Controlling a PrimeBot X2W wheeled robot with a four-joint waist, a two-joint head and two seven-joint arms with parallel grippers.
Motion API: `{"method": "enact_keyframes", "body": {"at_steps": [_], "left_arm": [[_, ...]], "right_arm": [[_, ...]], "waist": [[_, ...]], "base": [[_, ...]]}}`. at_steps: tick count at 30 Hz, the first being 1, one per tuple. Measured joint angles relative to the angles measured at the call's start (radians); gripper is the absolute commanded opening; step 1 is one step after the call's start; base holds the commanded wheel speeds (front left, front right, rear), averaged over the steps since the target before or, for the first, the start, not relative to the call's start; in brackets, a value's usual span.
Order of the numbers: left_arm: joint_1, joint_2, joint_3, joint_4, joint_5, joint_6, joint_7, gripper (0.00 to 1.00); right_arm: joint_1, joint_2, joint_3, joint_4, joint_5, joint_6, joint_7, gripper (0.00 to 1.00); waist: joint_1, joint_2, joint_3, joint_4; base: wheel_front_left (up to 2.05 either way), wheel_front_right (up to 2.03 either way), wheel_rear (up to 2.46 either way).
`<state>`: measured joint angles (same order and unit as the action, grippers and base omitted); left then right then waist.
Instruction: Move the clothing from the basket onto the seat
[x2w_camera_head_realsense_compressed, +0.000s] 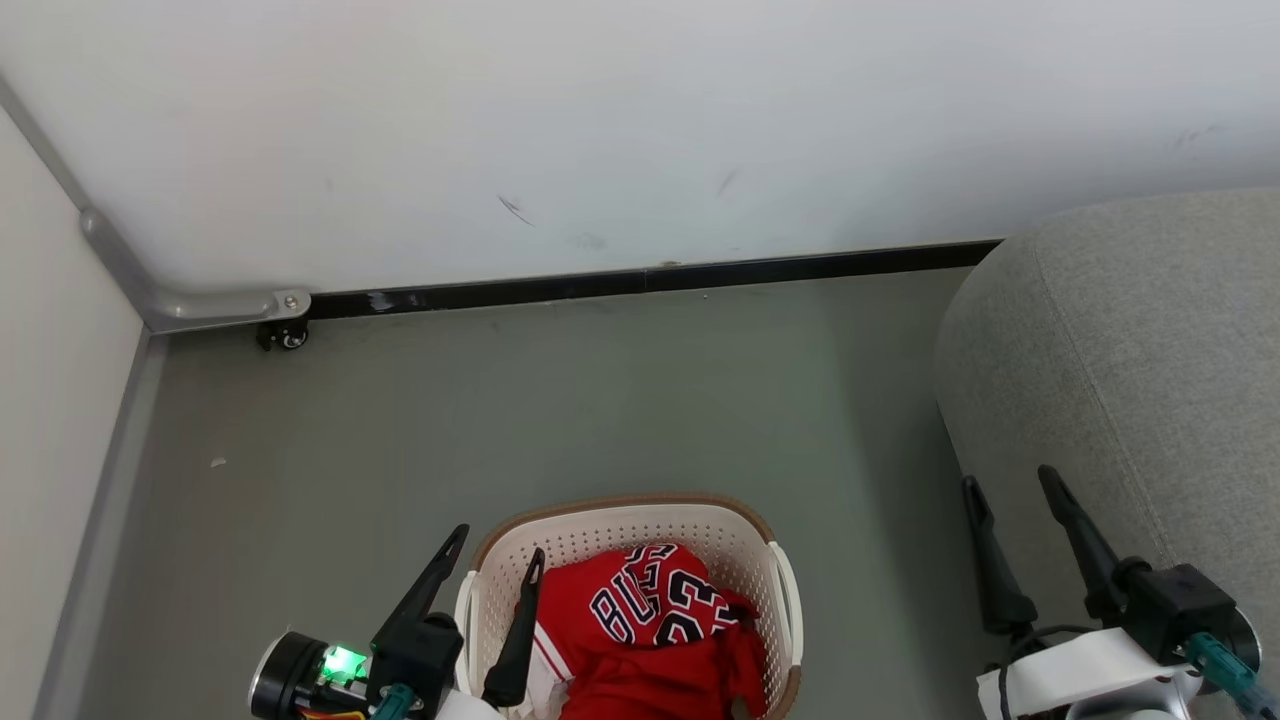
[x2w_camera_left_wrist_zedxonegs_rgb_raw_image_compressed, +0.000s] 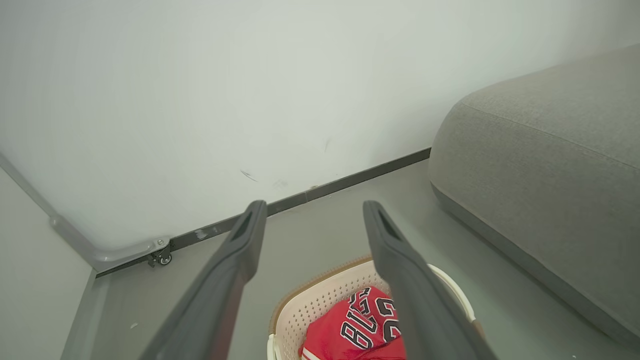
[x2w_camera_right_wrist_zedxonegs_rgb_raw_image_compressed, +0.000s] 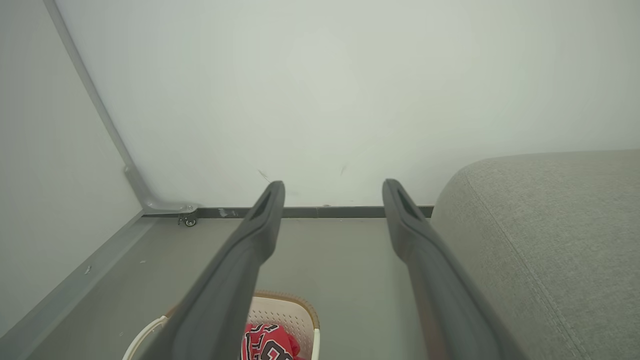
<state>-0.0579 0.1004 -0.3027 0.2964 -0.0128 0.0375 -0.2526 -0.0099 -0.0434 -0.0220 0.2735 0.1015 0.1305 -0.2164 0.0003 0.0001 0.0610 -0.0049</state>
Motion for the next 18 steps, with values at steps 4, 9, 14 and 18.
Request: {"method": "enact_keyframes", "body": {"at_steps": [4,9,14,18], "left_arm": [[-0.027,0.001,-0.024,0.036,0.019,-0.019,0.0,1.0],[-0.065,0.004,-0.054,0.075,0.036,-0.039,0.0,1.0],[-0.095,0.0,-0.072,0.104,0.052,-0.048,0.0,1.0],[-0.129,0.0,-0.077,0.136,0.056,-0.057,0.0,1.0]], "right_arm": [[0.0,0.0,-0.021,-0.014,-0.005,0.0,-0.004,1.0],[0.001,0.001,-0.044,-0.023,-0.006,0.0,-0.005,1.0],[0.001,0.001,-0.066,-0.052,-0.008,0.0,-0.012,1.0],[-0.005,0.001,-0.07,-0.074,-0.015,0.0,-0.012,1.0]], "waist": [[-0.0001,0.0,0.021,-0.009],[-0.0001,0.0,0.052,-0.02],[-0.0001,0.0,0.088,-0.033],[-0.0001,0.0,0.121,-0.044]], "base": [[0.0,0.0,0.0],[0.0,0.0,0.0],[0.0,0.0,0.0],[0.0,0.0,0.0]]}}
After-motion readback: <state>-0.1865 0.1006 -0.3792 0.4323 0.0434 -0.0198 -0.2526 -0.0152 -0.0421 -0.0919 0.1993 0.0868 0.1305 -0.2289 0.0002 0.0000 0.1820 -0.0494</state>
